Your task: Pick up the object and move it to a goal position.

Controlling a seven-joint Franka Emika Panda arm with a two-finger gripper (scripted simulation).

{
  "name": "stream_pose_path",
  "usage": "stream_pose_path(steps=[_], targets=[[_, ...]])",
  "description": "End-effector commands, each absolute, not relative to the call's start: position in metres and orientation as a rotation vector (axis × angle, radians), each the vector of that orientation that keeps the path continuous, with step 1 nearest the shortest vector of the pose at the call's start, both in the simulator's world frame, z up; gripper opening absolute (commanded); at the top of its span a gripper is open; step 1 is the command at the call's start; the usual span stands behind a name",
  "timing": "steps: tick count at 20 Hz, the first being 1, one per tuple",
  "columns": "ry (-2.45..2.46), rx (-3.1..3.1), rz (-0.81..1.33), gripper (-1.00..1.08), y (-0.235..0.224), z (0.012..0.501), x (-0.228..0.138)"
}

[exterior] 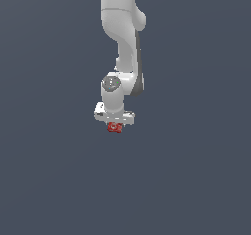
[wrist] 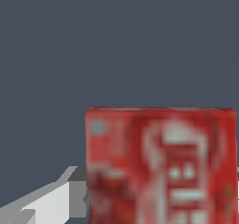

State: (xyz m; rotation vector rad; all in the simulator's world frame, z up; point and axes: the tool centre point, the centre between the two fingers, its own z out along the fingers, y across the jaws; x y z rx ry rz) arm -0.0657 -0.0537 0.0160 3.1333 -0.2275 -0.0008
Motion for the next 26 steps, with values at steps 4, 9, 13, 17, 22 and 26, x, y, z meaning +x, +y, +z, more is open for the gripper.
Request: stream_pose_path(steps=[4,9,13,17,22,26], targets=[[-0.228,3.133,0.0,-1.0,-0.054,0.015,-0.065],[-0.228,3.133,0.0,-1.0,-0.054,0.017,-0.065],[-0.228,3.133,0.0,-1.0,-0.052,0.022,-0.059],[-0.228,3.133,0.0,-1.0,-0.049,0.034,-0.046],[-0.228,3.133,0.0,-1.0,-0.042,0.054,-0.023],[-0.228,3.133,0.0,-1.0,-0.036,0.075,0.0]])
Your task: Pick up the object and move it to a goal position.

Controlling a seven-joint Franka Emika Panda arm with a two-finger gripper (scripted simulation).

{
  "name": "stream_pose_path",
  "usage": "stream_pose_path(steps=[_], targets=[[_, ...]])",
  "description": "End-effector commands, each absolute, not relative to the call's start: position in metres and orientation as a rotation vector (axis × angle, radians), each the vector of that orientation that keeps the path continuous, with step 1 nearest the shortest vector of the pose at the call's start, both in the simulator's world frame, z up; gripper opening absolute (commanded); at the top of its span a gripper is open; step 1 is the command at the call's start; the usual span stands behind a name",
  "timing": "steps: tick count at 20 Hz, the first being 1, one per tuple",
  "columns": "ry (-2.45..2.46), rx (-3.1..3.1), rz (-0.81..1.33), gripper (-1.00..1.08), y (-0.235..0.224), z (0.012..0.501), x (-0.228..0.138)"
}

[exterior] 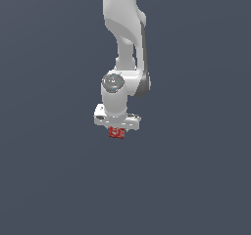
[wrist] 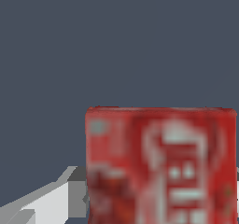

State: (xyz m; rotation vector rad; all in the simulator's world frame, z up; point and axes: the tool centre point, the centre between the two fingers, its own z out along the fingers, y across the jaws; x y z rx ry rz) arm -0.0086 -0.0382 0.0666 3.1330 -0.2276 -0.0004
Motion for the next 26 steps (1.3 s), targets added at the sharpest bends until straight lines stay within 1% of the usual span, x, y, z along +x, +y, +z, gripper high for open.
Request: stream_pose_path(steps=[1,15,20,26], targets=[[-0.228,3.133,0.0,-1.0,-0.034,0.08,0.007],[-0.228,3.133,0.0,-1.0,-0.014,0.147,0.085],[-0.228,3.133,0.0,-1.0,-0.009,0.164,0.107],[-0.228,3.133,0.0,-1.0,-0.005,0.176,0.123]])
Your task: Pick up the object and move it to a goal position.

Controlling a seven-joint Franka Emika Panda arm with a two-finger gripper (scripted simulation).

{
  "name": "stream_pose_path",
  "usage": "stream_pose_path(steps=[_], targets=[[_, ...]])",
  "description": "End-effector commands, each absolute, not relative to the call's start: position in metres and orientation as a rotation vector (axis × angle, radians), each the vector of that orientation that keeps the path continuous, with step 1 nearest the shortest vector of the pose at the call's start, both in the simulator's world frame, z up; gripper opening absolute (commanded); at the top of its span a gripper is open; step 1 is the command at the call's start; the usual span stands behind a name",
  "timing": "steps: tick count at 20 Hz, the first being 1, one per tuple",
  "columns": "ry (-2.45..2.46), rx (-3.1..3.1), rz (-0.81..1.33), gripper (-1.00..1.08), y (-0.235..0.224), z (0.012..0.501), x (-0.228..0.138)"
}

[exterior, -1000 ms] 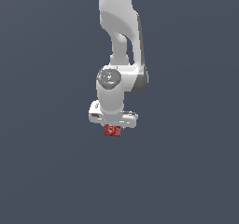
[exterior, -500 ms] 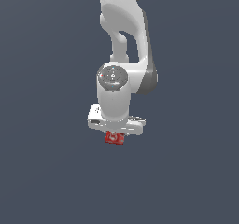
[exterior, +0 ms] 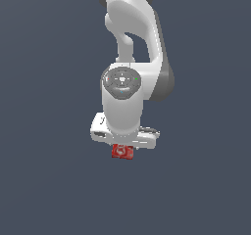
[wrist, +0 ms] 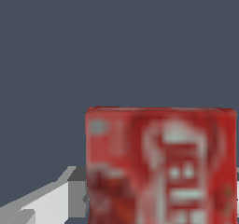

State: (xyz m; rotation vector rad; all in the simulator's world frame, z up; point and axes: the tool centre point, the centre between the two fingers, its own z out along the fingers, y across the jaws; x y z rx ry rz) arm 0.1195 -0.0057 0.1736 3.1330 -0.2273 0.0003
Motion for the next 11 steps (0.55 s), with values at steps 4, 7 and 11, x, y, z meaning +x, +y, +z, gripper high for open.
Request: stream_pose_path(steps=[4,7,11], targets=[[-0.228,3.133,0.0,-1.0,-0.0037,0.1815,0.1299],[-0.228,3.133,0.0,-1.0,-0.0031,0.1836,0.1327],[-0.228,3.133,0.0,-1.0,-0.0028,0.1845,0.1341]])
